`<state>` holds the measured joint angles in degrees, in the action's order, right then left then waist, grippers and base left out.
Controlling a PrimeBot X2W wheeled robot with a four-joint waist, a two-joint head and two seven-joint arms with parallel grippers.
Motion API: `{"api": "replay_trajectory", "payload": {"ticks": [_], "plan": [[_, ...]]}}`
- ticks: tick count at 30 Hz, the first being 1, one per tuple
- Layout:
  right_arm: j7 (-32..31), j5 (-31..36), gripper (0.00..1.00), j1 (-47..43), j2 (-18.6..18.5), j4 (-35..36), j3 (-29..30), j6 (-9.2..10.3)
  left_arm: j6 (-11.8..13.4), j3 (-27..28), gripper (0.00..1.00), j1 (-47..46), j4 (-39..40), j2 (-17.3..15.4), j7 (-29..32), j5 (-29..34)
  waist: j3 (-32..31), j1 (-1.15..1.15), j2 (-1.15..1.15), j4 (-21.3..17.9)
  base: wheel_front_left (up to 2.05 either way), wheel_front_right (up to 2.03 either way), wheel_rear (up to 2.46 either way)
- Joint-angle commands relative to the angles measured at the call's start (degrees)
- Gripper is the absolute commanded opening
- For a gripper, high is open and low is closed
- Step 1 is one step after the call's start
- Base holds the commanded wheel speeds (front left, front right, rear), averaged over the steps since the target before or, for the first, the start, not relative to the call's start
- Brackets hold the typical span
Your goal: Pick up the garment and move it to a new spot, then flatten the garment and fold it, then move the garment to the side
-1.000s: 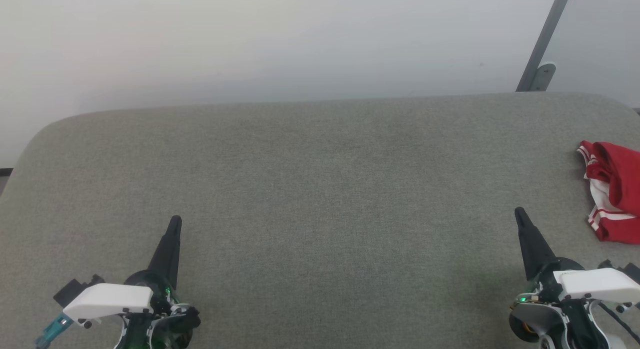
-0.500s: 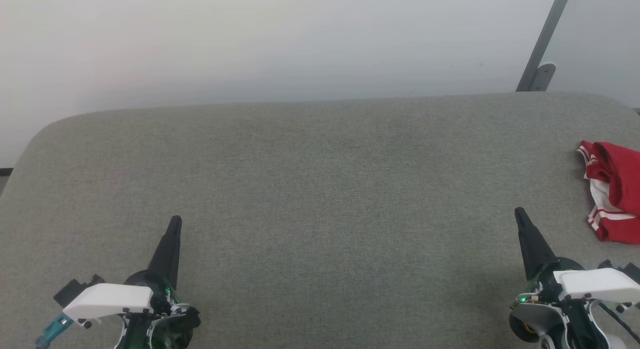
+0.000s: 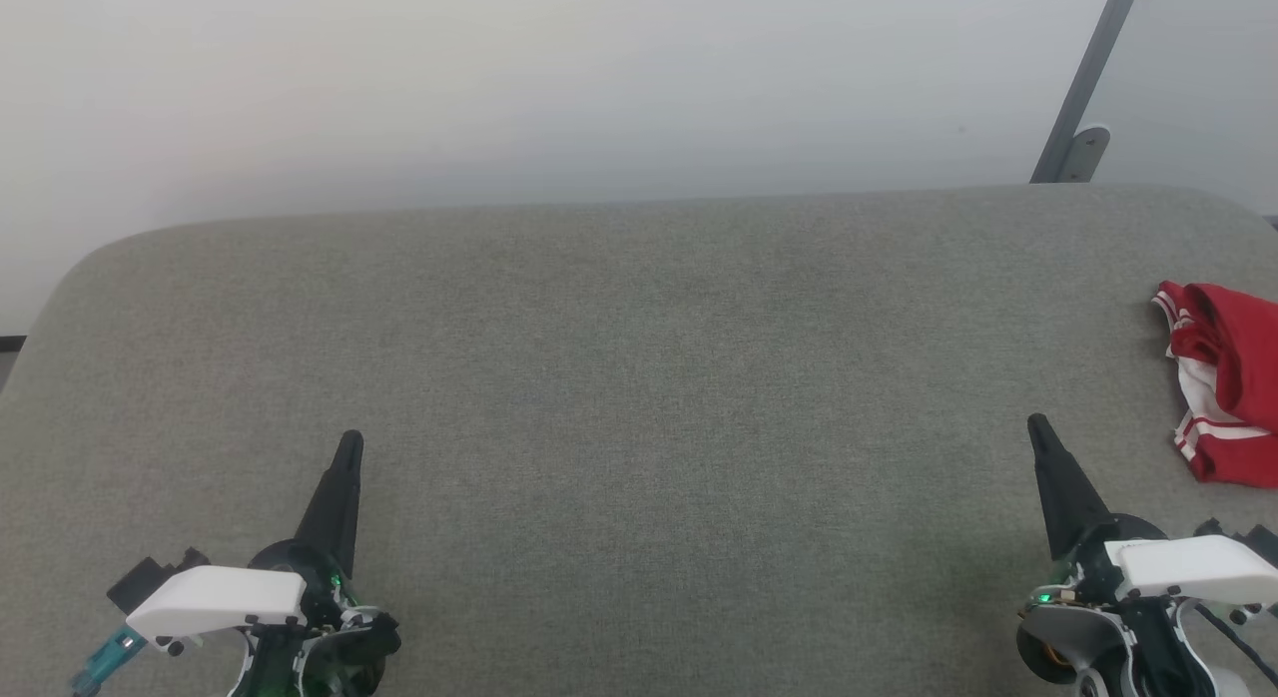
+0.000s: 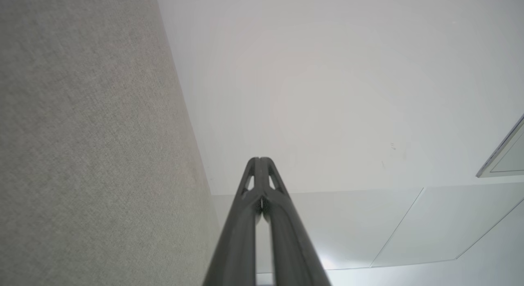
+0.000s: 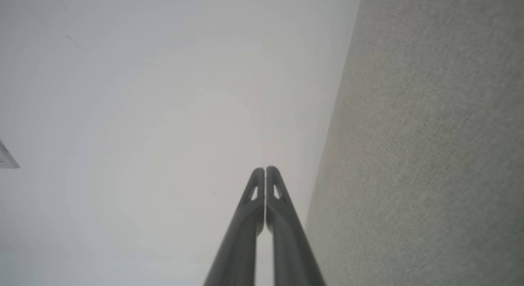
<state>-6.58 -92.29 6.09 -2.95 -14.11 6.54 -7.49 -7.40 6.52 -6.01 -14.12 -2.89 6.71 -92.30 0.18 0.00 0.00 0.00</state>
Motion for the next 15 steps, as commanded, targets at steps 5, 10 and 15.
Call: {"api": "replay_trajectory", "payload": {"ticks": [5, 10, 15], "plan": [[-0.1, -0.2, 0.0, 0.3, 0.2, 0.2, 0.0, 0.0, -0.2, 0.0, 0.0, -0.6, 0.0, 0.1, -0.1, -0.2, 0.0, 0.0, 0.0, 0.0, 0.0, 0.0, 0.0], [-0.1, -0.2, 0.0, 0.3, 0.2, 0.2, 0.0, 0.0, -0.2, 0.0, 0.0, -0.6, 0.0, 0.1, -0.1, -0.2, 0.0, 0.0, 0.0, 0.0, 0.0, 0.0, 0.0], [-0.1, -0.2, 0.0, 0.3, 0.2, 0.2, 0.0, 0.0, -0.2, 0.0, 0.0, -0.6, 0.0, 0.1, -0.1, -0.2, 0.0, 0.0, 0.0, 0.0, 0.0, 0.0, 0.0]]}}
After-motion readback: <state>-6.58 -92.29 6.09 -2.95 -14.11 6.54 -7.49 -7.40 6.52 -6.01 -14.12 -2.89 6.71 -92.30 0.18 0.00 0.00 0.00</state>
